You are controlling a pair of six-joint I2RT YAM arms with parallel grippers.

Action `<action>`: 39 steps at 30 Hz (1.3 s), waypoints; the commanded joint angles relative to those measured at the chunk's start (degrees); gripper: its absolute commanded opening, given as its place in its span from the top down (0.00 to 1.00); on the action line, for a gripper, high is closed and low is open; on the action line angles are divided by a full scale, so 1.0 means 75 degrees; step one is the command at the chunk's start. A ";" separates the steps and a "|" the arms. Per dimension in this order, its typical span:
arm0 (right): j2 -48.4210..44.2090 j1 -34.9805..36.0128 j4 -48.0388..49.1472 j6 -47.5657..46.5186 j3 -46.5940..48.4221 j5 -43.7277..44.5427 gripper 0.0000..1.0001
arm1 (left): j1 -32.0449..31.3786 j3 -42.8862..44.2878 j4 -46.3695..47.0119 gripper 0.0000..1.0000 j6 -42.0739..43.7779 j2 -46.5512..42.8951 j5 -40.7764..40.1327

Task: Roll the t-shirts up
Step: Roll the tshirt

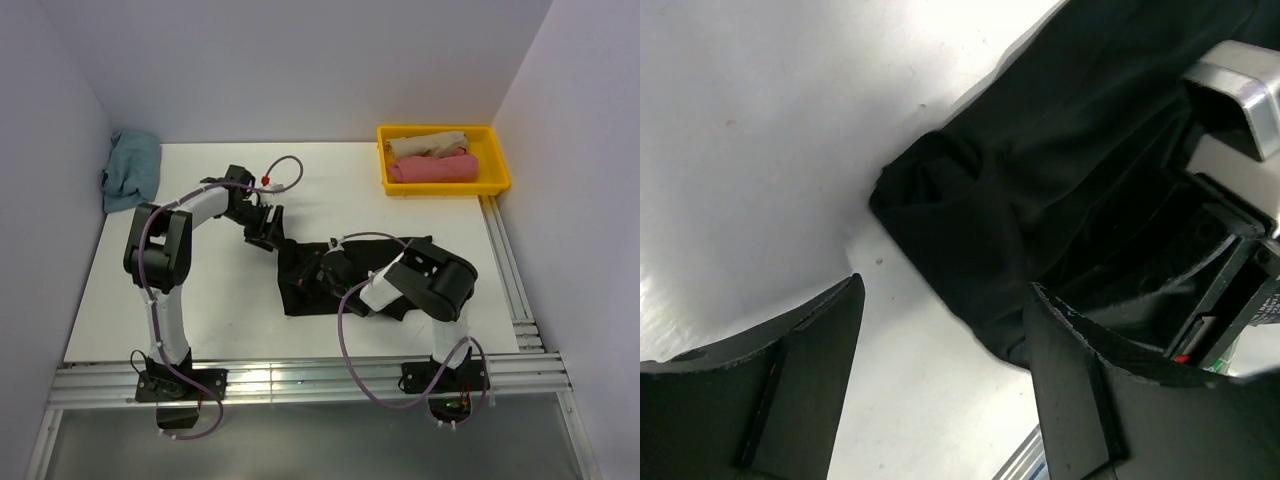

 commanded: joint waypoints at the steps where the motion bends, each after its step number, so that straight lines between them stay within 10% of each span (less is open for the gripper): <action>1: 0.0364 -0.0083 0.1655 0.0688 -0.0079 -0.0478 0.83 | -0.0028 -0.0107 0.0678 0.30 -0.0010 0.0083 0.0553; 10: 0.0682 -0.0142 0.2035 0.0796 -0.0115 -0.0666 0.84 | -0.0086 -0.0061 0.0762 0.45 -0.0396 0.0506 0.0344; 14: -0.0019 -0.0095 -0.0162 -0.0105 0.0341 -0.0315 0.72 | -0.0121 0.0231 0.0363 0.77 -0.0350 0.0412 -0.0172; 20: -0.0946 0.0279 -0.4075 -0.1781 0.1722 0.1158 0.49 | -0.0355 0.0654 -0.0375 1.00 -0.0185 0.0237 -0.1109; 31: -0.0971 0.1310 -0.7713 -0.2404 0.3248 0.2638 0.44 | -0.0684 0.1099 -0.0821 1.00 -0.0232 0.0459 -0.1906; 39: -0.0995 0.1815 -0.8045 -0.2311 0.3483 0.2663 0.46 | -0.0731 0.1252 -0.0903 1.00 -0.0303 0.0600 -0.2129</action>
